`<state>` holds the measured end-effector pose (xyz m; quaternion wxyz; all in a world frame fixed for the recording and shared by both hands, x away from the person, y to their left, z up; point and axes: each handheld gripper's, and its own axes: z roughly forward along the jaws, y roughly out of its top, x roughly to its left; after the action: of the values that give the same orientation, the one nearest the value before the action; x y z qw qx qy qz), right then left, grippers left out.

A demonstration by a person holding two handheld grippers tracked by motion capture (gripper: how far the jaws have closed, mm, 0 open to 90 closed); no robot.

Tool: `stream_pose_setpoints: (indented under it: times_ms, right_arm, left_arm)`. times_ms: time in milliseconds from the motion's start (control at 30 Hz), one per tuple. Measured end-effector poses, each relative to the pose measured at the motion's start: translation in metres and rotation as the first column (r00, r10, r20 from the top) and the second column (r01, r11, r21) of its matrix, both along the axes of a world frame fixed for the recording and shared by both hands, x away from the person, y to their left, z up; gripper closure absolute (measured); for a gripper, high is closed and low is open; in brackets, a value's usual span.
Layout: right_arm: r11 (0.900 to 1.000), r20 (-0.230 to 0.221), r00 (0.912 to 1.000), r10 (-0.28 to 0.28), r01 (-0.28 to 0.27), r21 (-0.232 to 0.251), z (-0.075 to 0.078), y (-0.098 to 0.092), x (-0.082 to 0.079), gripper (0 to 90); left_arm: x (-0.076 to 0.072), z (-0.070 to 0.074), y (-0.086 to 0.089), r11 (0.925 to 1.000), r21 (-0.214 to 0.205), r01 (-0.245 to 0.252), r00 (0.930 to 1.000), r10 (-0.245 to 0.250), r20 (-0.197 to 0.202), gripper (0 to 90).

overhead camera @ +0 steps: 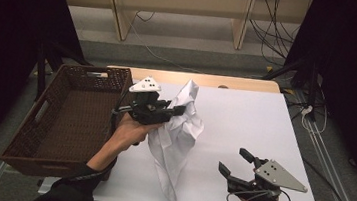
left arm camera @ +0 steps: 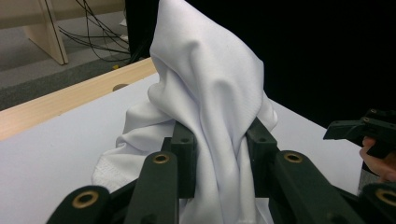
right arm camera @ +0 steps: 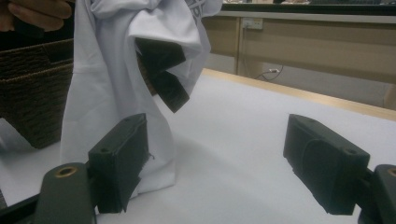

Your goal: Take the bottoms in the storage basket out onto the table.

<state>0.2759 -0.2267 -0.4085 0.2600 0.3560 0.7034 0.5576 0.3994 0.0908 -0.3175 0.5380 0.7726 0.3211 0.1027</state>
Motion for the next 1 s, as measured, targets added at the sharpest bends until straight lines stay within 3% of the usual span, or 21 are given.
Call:
stream_pose_setpoints:
  times_ms: [600, 1000]
  right_arm:
    - [1.0, -0.003, 1.0, 0.002, -0.002, -0.005, 0.0, 0.0, 0.0, 23.2]
    - [1.0, -0.001, 1.0, 0.003, -0.003, -0.006, 0.0, 0.0, -0.001, 23.3]
  left_arm:
    - [0.019, -0.04, -0.017, 0.997, 0.071, -0.03, 0.9963, 0.036, -0.078, 69.1]
    - [0.022, -0.06, -0.03, 0.9915, 0.13, -0.009, 0.9927, 0.024, -0.118, 65.6]
